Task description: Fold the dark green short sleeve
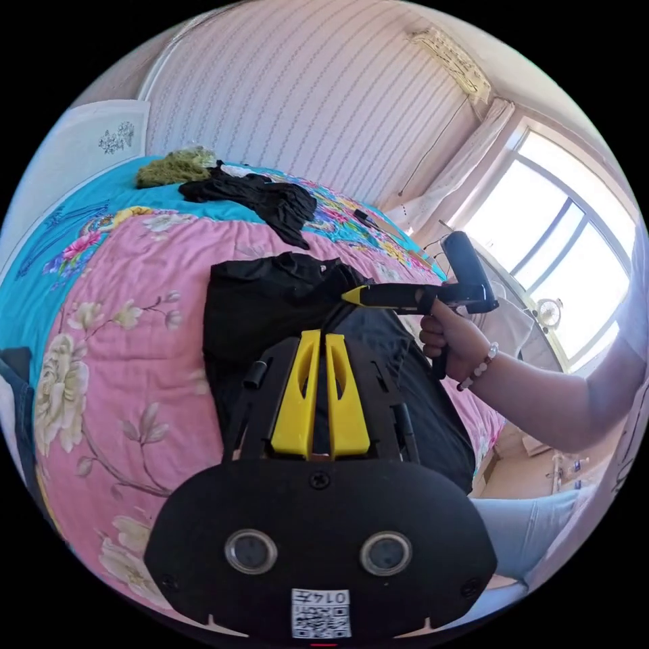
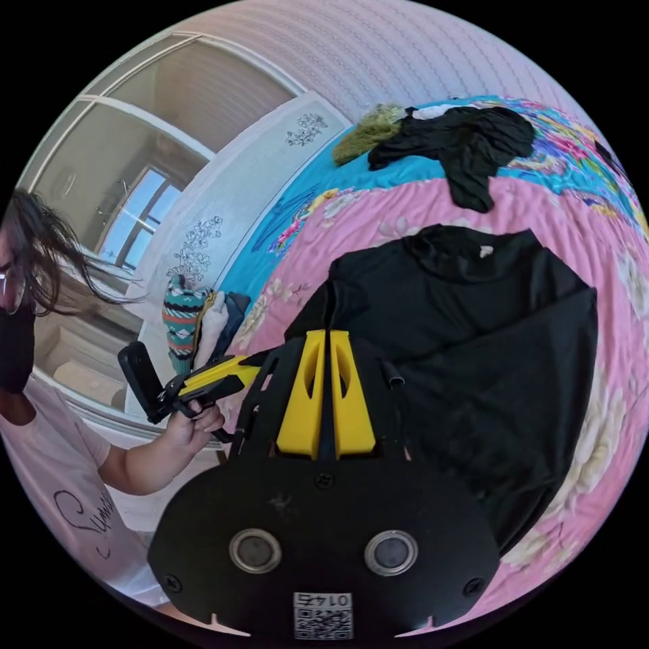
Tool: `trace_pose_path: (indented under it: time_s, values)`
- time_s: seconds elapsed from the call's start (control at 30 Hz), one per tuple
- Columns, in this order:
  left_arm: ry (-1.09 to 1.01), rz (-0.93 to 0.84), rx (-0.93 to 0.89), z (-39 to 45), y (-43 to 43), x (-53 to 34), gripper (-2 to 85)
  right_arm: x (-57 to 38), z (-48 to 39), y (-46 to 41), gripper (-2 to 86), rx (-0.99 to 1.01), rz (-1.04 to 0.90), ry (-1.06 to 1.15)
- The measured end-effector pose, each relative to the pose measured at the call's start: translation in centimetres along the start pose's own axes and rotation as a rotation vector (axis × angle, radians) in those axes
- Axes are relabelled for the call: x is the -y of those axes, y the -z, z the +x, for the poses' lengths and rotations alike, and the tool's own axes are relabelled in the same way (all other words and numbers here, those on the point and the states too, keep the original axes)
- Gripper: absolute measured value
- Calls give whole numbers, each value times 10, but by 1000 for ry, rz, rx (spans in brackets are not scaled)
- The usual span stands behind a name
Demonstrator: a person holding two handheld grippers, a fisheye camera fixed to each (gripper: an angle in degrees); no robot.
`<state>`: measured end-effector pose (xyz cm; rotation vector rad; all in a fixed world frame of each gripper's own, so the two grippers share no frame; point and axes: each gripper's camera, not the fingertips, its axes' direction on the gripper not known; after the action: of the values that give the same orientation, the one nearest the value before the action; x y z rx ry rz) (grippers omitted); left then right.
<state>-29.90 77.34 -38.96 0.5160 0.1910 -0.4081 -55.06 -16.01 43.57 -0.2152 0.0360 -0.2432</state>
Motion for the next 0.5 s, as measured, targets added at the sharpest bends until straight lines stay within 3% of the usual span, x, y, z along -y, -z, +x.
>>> trace_pose_path:
  time_s: [0.3, 0.5]
  values:
    - [-55, -80, -92, 47, -34, 3, -8, -32, 26, 59, 5, -37, 116, -26]
    - [-18, -221, -66, 46, -69, -1, 20, -40, 66, 46, 12, -74, -35, -134]
